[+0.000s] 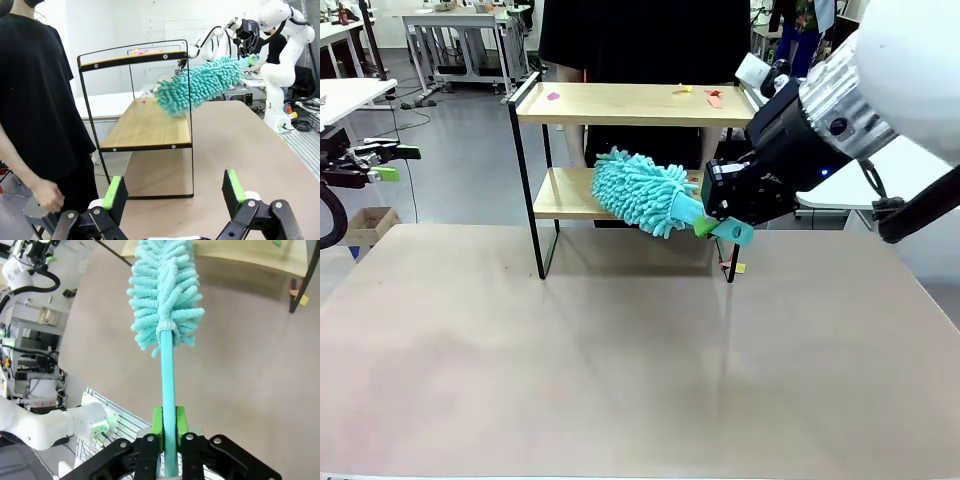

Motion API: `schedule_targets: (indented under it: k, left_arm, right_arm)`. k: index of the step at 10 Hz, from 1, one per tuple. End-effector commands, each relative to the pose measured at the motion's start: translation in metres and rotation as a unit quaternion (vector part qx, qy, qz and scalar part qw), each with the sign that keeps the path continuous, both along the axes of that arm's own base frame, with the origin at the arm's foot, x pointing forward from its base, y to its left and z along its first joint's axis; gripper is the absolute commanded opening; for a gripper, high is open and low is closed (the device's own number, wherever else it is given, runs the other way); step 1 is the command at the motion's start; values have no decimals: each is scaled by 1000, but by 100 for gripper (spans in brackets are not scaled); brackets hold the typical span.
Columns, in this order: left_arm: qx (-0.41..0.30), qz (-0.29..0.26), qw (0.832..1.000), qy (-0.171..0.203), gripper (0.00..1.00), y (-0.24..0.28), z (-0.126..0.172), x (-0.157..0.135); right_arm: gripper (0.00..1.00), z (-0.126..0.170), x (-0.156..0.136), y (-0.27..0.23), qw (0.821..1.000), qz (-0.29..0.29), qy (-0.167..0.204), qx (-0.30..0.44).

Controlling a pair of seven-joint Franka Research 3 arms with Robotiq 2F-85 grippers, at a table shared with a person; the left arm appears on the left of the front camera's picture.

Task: Clean the shelf.
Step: Clean the specific section of the Shelf indicated by the human with the Duster.

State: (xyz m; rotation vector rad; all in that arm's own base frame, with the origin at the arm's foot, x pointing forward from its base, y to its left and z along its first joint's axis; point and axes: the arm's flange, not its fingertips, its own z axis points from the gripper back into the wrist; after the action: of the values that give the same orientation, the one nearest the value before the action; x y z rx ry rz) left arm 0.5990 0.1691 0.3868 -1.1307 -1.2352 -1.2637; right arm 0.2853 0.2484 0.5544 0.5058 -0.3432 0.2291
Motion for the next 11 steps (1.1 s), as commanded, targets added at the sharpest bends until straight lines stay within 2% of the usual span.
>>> schedule_targets:
  k: [1,4,5,6,8,11]
  left_arm:
    - [2,-2,1000,-5,100,0,2,-1]
    - [2,-2,1000,-5,100,0,2,-1]
    - [2,-2,1000,-5,100,0,2,-1]
    - [2,-2,1000,-5,100,0,2,-1]
    - [2,-2,1000,-5,100,0,2,-1]
    - [2,-2,1000,-5,100,0,2,-1]
  right_arm:
    - [13,8,-7,-12,1000,19,2,11]
    - [13,4,-3,-7,1000,14,2,5]
    - [13,10,-5,27,999,-6,-32,-32]
    - [13,13,4,50,997,-14,-50,-52]
    - [13,14,27,86,994,-30,-62,-81]
    - [13,9,61,141,988,-80,-59,-117]
